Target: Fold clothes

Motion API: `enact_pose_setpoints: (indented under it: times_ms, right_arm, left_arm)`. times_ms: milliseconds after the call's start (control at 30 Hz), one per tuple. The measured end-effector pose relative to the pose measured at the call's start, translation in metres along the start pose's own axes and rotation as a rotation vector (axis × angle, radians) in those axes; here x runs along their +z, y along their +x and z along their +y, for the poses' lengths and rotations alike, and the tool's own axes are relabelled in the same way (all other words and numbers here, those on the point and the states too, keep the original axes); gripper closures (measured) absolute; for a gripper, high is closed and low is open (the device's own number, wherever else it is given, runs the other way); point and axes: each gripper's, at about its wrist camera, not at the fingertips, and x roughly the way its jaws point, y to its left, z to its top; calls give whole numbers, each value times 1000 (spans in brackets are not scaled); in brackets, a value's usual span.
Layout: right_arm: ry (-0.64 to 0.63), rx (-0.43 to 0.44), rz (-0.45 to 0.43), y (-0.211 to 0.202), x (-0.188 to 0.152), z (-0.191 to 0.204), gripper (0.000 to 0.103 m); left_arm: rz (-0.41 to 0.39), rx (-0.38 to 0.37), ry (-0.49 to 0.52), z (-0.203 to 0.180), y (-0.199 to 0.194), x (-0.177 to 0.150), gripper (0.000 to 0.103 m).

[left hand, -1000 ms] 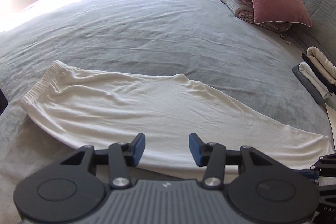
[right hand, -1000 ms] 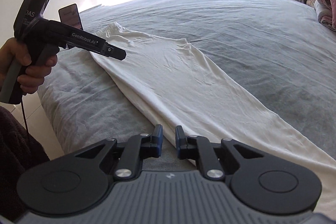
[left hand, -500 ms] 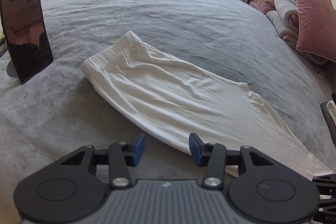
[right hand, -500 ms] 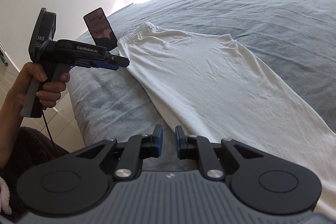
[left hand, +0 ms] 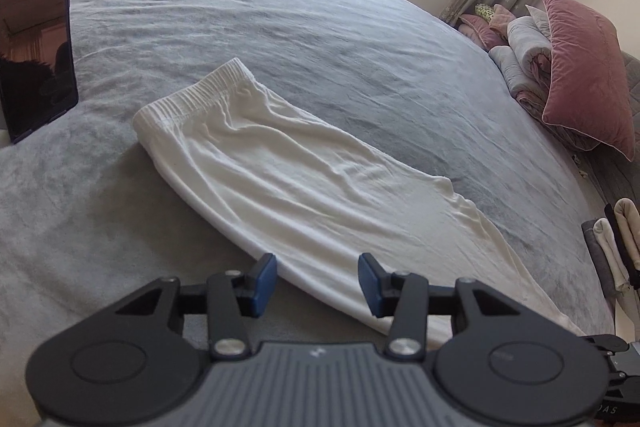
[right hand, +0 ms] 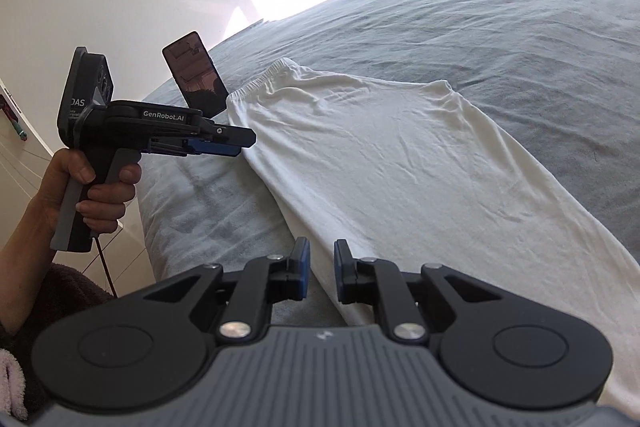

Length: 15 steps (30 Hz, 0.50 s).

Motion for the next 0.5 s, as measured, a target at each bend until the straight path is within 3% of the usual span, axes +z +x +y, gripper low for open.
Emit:
enact_pose_setpoints:
  times_ms: [200,500]
  right_arm:
    - [32,83,37,8,-2,2,88]
    - [91,73,19,16,-1,-9,83]
  left_arm:
    - [17,69,0,0,0,2,57]
    - [13,58,-40,11,-1,2,56]
